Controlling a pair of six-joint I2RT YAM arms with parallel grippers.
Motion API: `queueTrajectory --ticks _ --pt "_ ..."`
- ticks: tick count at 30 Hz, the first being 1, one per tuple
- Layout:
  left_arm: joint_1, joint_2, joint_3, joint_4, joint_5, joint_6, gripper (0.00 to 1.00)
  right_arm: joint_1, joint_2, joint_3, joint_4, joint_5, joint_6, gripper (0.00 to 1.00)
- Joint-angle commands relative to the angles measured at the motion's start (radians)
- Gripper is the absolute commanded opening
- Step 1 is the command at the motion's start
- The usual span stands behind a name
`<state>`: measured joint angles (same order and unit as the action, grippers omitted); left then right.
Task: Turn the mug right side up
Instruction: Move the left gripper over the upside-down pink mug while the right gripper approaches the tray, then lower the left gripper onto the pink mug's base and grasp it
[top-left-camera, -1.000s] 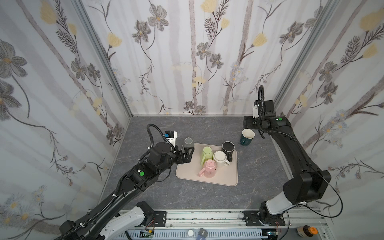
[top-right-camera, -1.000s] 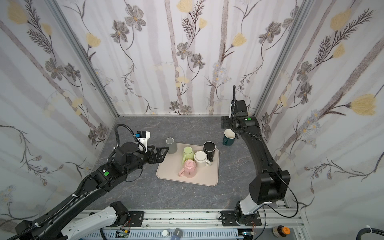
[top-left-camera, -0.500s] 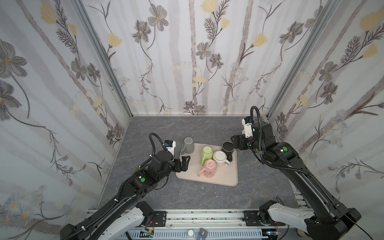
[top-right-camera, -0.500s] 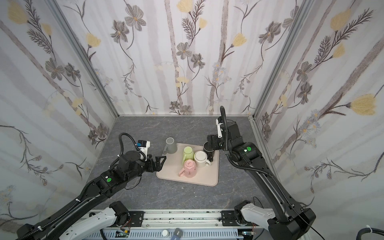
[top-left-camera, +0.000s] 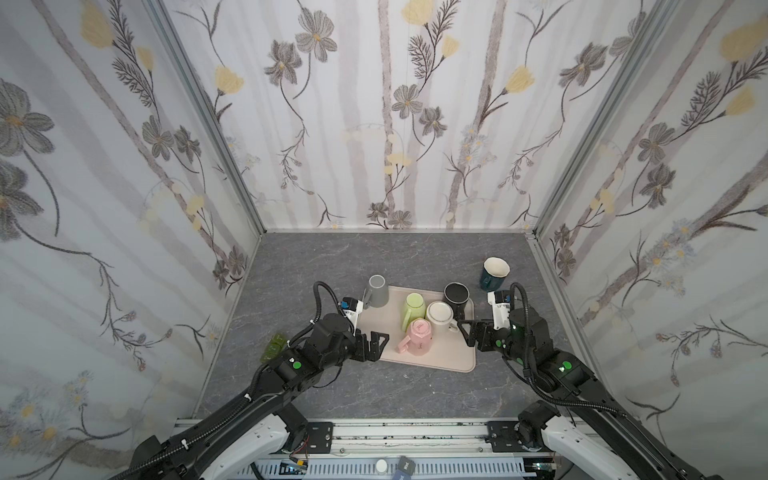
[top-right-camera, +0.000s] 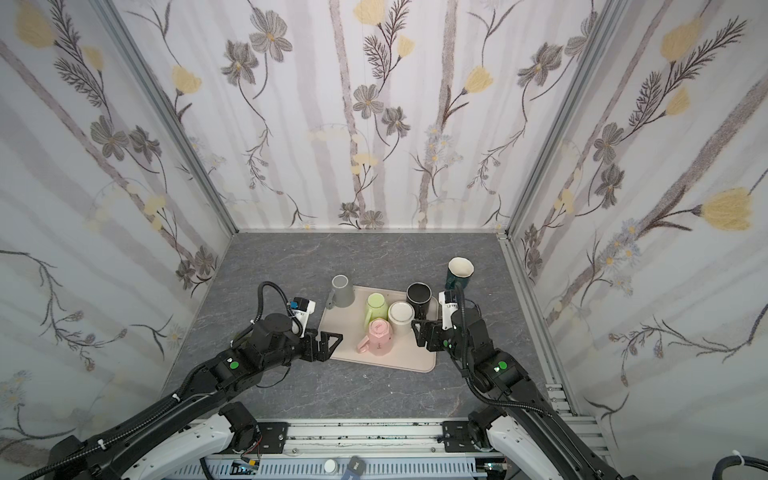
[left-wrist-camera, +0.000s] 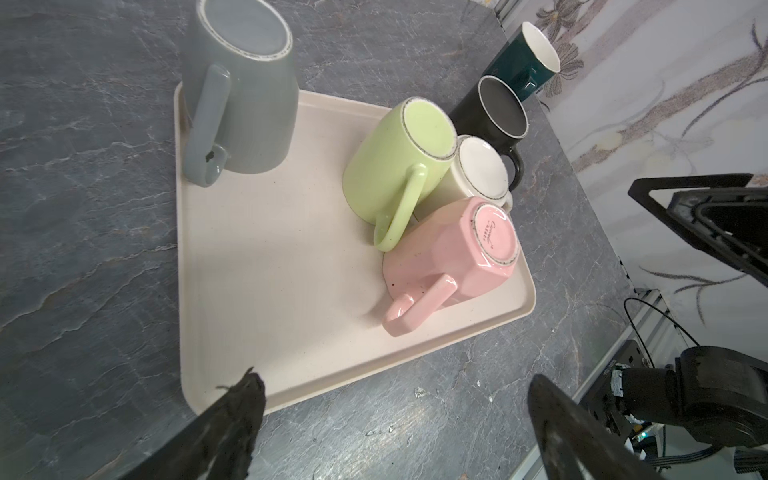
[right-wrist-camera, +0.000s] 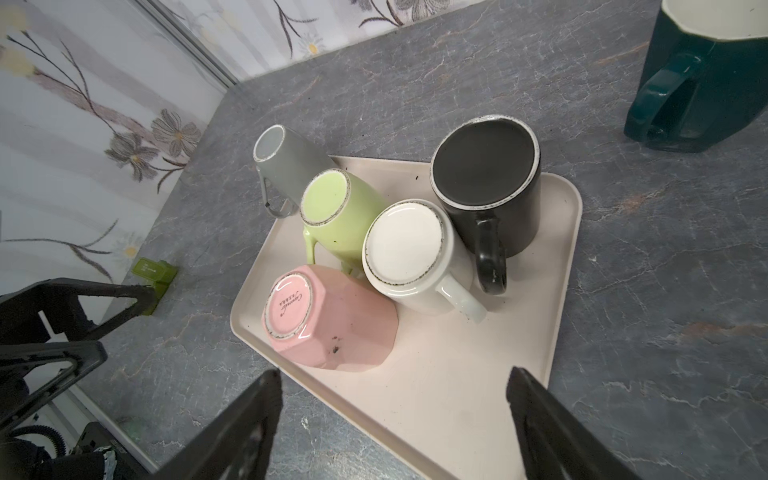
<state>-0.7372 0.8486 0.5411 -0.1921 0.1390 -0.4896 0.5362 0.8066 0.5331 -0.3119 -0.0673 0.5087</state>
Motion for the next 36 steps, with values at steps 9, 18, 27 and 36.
queueTrajectory --ticks 9,18,27,36 --pt "-0.102 0.302 0.133 0.109 0.004 0.108 1.00 0.001 -0.221 -0.227 0.417 -0.091 0.022 1.00" --pt "-0.130 0.407 0.181 0.142 -0.022 0.097 0.99 -0.001 -0.294 -0.278 0.422 -0.040 0.011 0.99" --pt "-0.140 0.478 0.177 0.157 -0.017 0.111 0.90 -0.002 -0.326 -0.306 0.435 -0.015 -0.006 1.00" --pt "-0.151 0.561 0.204 0.165 -0.011 0.136 0.72 -0.004 -0.289 -0.302 0.445 -0.009 -0.009 1.00"
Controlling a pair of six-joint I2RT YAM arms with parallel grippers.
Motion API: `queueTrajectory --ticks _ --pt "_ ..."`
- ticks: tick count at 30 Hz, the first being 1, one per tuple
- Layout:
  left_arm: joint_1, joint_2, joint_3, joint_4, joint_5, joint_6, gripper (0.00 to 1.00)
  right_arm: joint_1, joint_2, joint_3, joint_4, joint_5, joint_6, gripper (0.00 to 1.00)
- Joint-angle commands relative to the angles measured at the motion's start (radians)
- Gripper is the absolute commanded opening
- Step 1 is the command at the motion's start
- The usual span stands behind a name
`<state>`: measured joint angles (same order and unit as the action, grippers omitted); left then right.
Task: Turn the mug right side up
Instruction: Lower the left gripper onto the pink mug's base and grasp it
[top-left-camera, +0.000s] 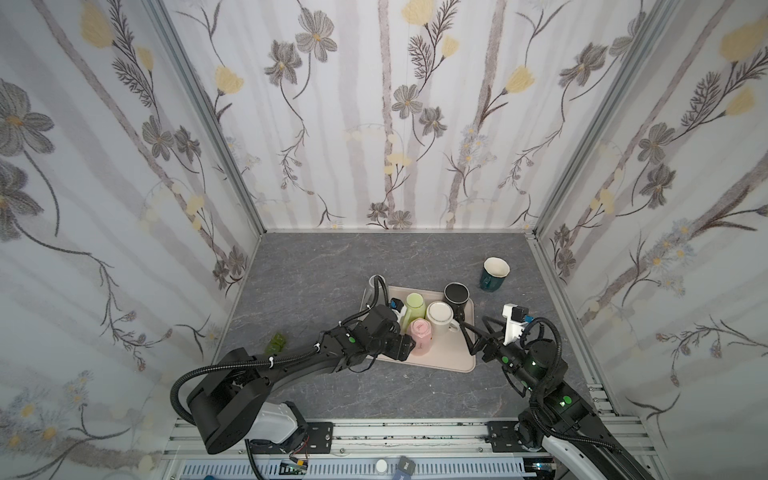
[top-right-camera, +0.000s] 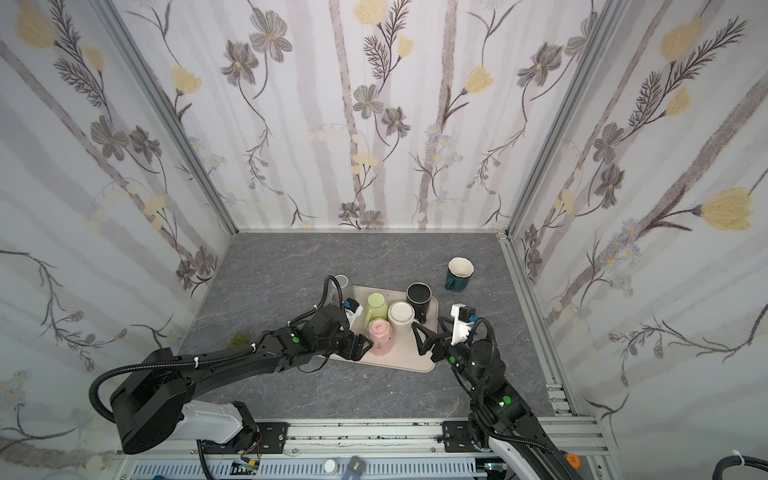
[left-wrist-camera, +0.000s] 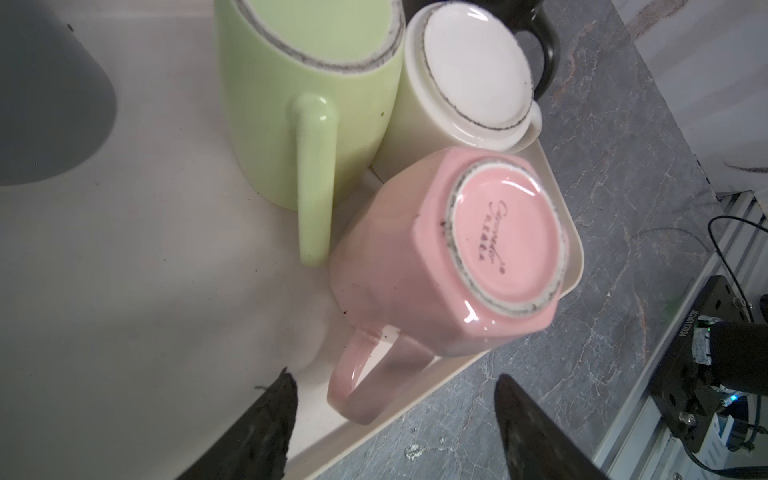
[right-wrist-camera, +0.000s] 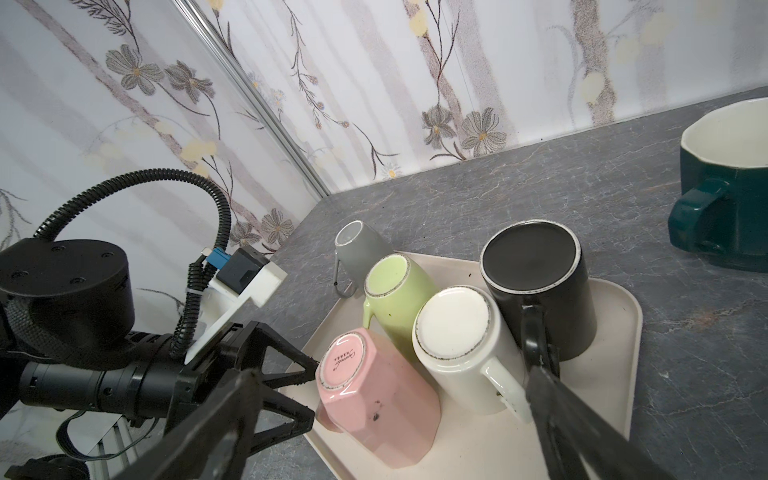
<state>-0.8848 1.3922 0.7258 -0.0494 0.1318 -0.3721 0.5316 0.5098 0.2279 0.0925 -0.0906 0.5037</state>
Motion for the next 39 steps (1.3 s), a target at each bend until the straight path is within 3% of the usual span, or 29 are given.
queueTrajectory --ticks 1,19,25,31,39 --pt "-0.005 0.027 0.026 0.018 -0.006 0.022 0.69 0.001 0.009 0.006 0.039 0.014 -0.005 1.00" --pt "-0.023 0.143 0.094 -0.019 -0.066 0.037 0.36 -0.005 -0.035 -0.001 -0.016 0.045 0.004 1.00" --pt "-0.025 0.161 0.120 -0.061 -0.109 0.021 0.34 -0.005 -0.048 -0.004 -0.035 0.045 0.008 1.00" --pt "-0.036 0.178 0.145 -0.089 -0.154 0.022 0.24 -0.005 -0.048 -0.005 -0.055 0.046 0.016 1.00" --pt "-0.054 0.200 0.171 -0.118 -0.178 0.030 0.19 -0.005 -0.058 -0.019 -0.058 0.049 0.027 1.00"
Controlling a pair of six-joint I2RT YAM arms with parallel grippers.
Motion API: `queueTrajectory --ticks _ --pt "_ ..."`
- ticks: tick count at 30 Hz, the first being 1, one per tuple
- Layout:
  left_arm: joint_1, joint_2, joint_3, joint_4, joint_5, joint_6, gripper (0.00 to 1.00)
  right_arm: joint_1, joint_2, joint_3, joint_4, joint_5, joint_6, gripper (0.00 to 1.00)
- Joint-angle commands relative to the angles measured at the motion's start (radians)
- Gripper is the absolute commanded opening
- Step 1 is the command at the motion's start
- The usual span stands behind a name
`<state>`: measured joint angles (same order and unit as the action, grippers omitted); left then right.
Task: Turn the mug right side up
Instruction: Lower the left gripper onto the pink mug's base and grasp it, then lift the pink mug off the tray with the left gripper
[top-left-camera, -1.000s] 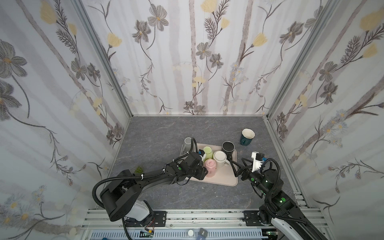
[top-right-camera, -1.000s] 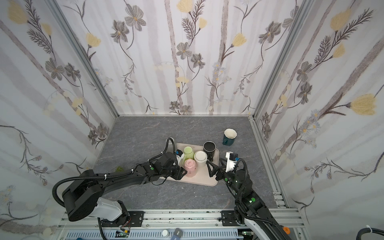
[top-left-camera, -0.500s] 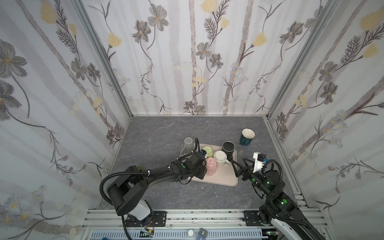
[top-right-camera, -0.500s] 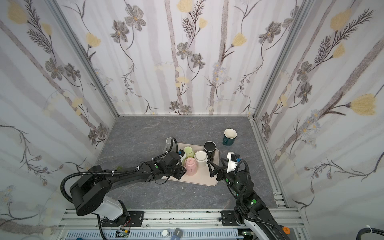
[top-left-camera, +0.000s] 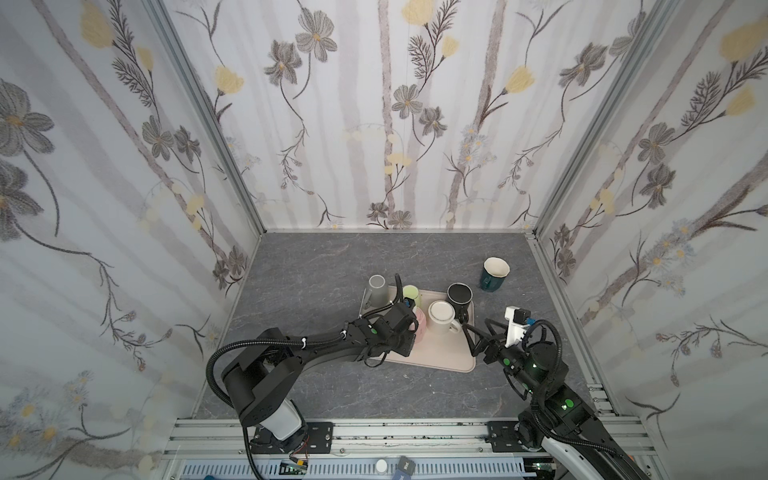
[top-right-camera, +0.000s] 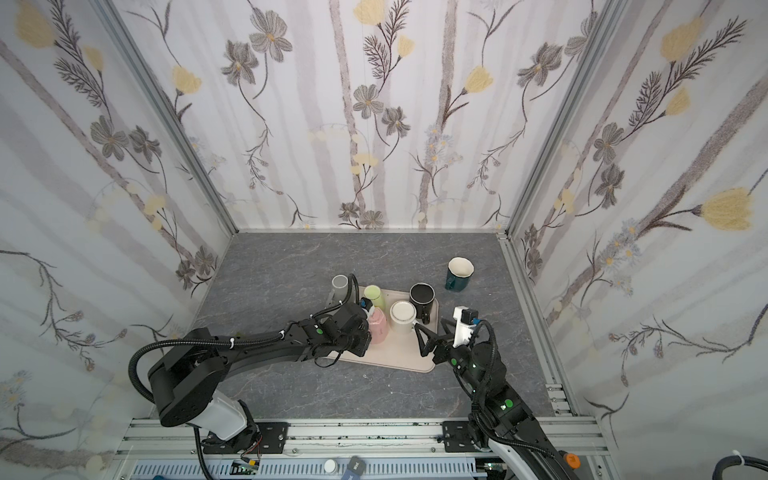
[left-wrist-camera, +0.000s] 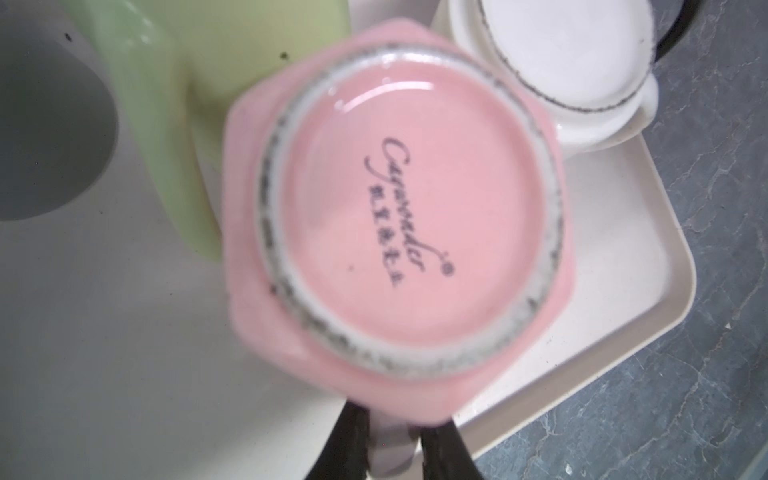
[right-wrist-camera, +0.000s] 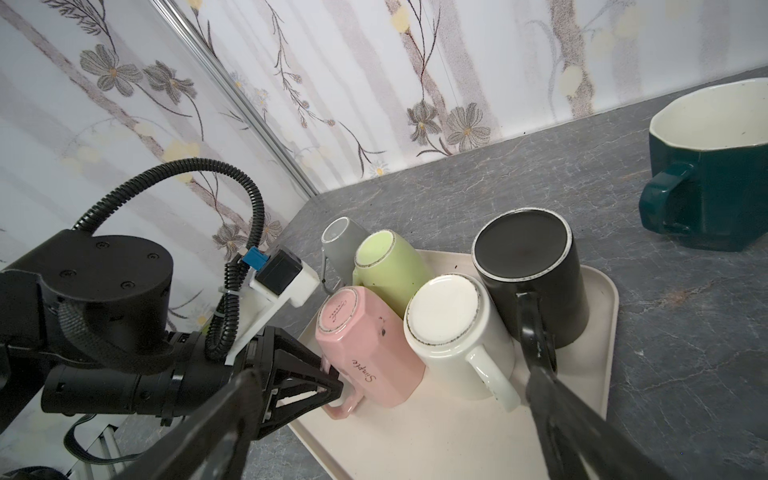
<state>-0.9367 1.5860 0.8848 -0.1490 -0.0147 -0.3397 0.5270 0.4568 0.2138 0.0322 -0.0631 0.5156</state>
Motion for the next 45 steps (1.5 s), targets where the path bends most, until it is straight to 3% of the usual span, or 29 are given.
queueTrajectory --ticks 1,27,31,45 --pt "-0.005 0.008 0.016 -0.022 -0.038 -0.004 0.20 0.000 -0.006 -0.004 0.002 0.019 0.018 1.00" --pt "-0.029 0.079 0.095 -0.193 -0.267 -0.059 0.23 -0.002 0.022 -0.014 0.021 0.008 0.030 1.00" --pt "-0.031 0.077 0.095 -0.185 -0.271 -0.058 0.08 -0.001 0.022 -0.012 0.020 0.012 0.029 1.00" --pt "-0.031 -0.015 0.086 -0.175 -0.267 -0.050 0.00 -0.001 0.118 0.017 0.081 -0.068 0.042 1.00"
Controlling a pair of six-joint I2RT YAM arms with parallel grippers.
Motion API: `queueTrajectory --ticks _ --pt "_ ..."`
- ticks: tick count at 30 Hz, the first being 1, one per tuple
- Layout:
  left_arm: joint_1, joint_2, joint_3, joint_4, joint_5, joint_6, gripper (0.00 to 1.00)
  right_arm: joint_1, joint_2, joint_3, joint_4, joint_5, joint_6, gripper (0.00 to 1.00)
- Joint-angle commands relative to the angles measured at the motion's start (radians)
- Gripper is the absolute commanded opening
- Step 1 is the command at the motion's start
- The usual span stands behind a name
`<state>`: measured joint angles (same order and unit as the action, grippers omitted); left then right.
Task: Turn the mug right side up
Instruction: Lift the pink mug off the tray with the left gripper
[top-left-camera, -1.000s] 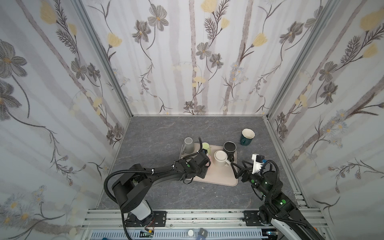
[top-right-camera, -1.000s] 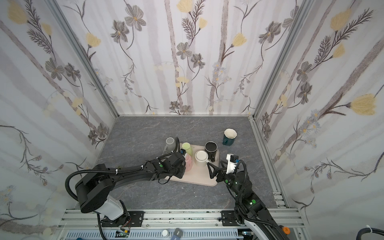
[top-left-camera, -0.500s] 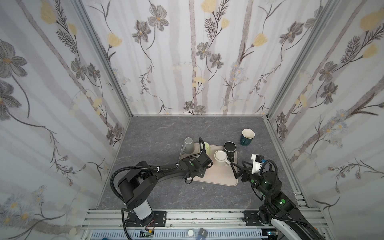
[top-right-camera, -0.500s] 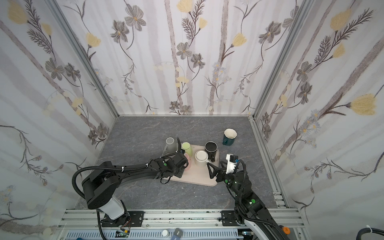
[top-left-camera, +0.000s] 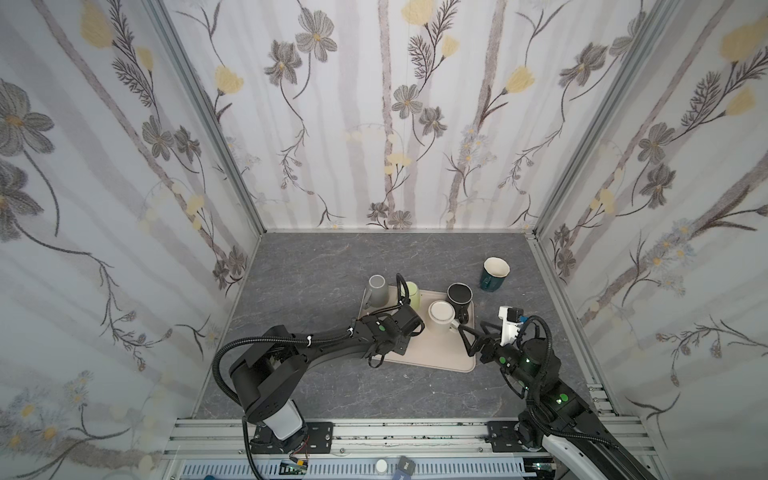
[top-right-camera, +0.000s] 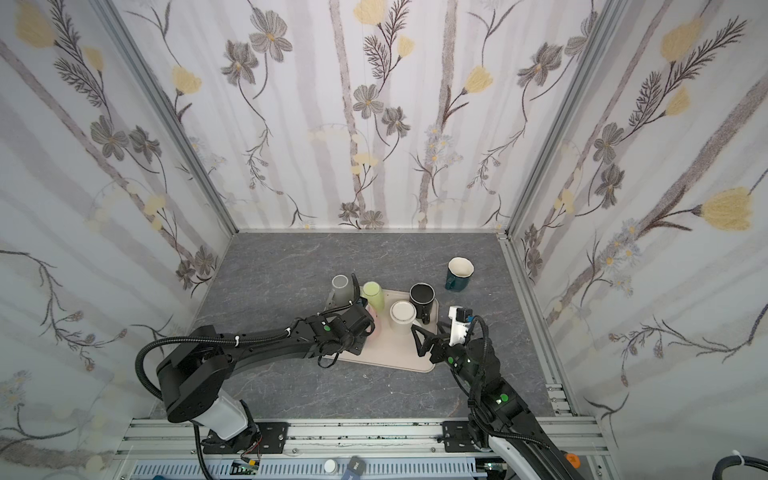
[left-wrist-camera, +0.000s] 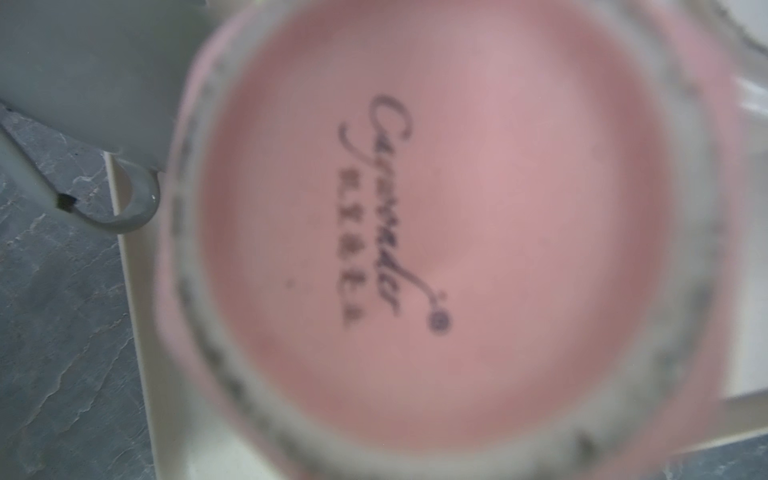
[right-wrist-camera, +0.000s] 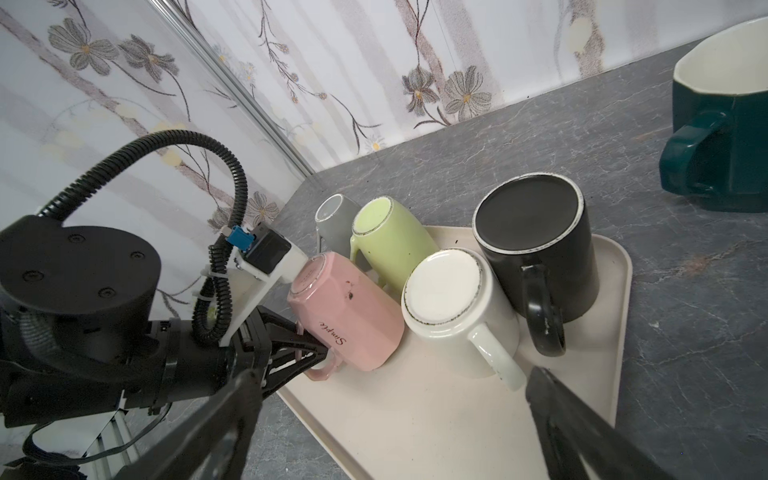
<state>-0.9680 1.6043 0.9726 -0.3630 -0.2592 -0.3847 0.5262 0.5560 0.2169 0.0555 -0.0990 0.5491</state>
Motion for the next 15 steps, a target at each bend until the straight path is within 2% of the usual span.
queueTrajectory --ticks 1,15 --pt "-0.001 -0.050 -0.005 0.040 -0.022 -0.005 0.00 0.000 0.027 0.015 0.063 -0.040 0.010 1.00" --pt "0.014 -0.313 -0.020 0.131 0.069 -0.031 0.00 0.000 0.015 -0.041 0.222 -0.133 0.132 1.00"
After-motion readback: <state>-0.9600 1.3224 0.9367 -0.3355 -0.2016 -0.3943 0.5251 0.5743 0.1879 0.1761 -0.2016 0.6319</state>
